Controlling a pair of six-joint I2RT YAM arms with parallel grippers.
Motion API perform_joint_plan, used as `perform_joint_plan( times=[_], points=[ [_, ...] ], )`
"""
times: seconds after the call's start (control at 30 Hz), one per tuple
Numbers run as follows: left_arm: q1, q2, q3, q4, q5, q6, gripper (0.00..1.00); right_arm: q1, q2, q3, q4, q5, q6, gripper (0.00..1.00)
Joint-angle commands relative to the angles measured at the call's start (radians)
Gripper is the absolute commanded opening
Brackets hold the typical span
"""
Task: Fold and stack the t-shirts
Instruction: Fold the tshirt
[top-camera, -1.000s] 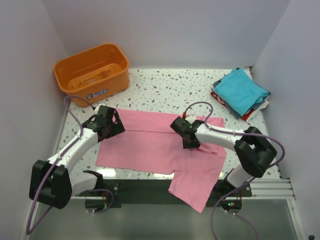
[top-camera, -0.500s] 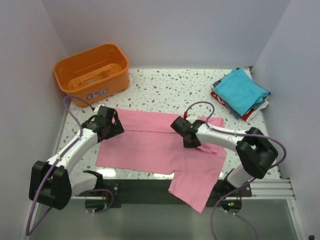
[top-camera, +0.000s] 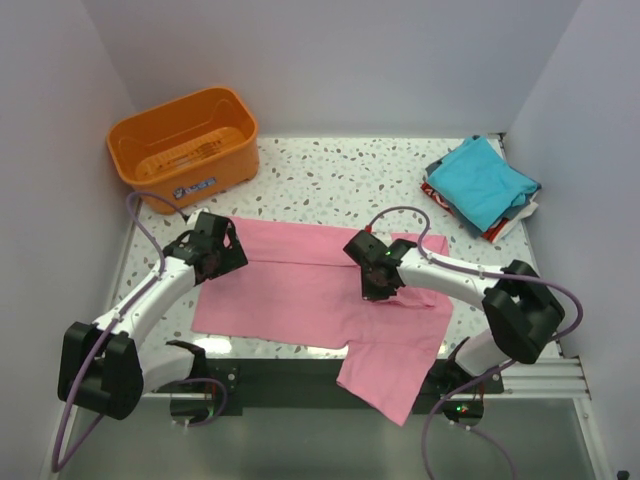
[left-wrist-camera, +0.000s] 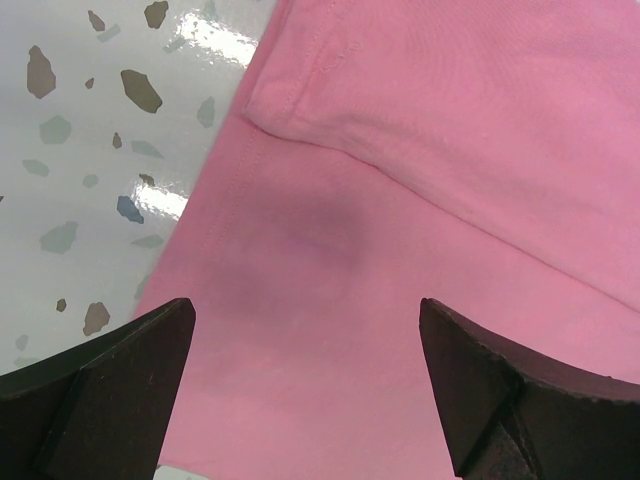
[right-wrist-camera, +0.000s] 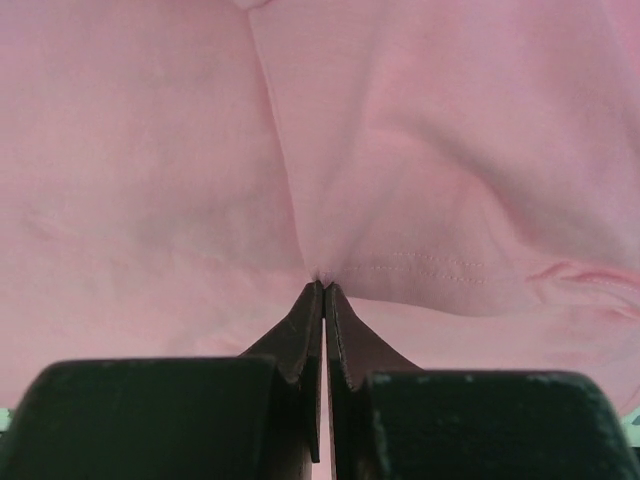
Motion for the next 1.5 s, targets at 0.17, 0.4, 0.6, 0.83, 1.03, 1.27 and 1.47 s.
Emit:
perform_joint_plan(
  times=[0.17,0.4,0.6,0.83,1.03,1.27,1.47],
  points=[
    [-0.004,-0.021,-0.001,-0.002,-0.016,-0.022,1.00,0.001,-0.006,0.023,0.040,-0.099,0.039,0.00],
    [-0.004,-0.023,-0.002,-0.004,-0.013,-0.022,1.00,0.001,0.045,0.023,0.091,-0.140,0.053,0.01],
    [-0.004,-0.012,0.009,0.010,0.008,-0.006,1.00,0.003,-0.004,0.064,-0.017,-0.036,0.053,0.42],
    [-0.004,0.051,0.143,0.064,0.069,0.047,1.00,-0.032,-0.165,0.119,-0.101,0.076,0.003,0.98],
    [-0.001,0.196,0.217,0.278,0.134,0.128,1.00,-0.291,-0.178,0.078,0.039,-0.050,-0.122,0.99],
    [0.001,0.491,0.363,0.309,0.159,0.153,1.00,-0.417,-0.019,0.122,0.138,0.041,-0.252,0.99],
    [0.063,0.597,0.351,0.343,0.160,0.140,1.00,-0.482,0.146,0.187,0.172,0.039,-0.315,0.99]
  ],
)
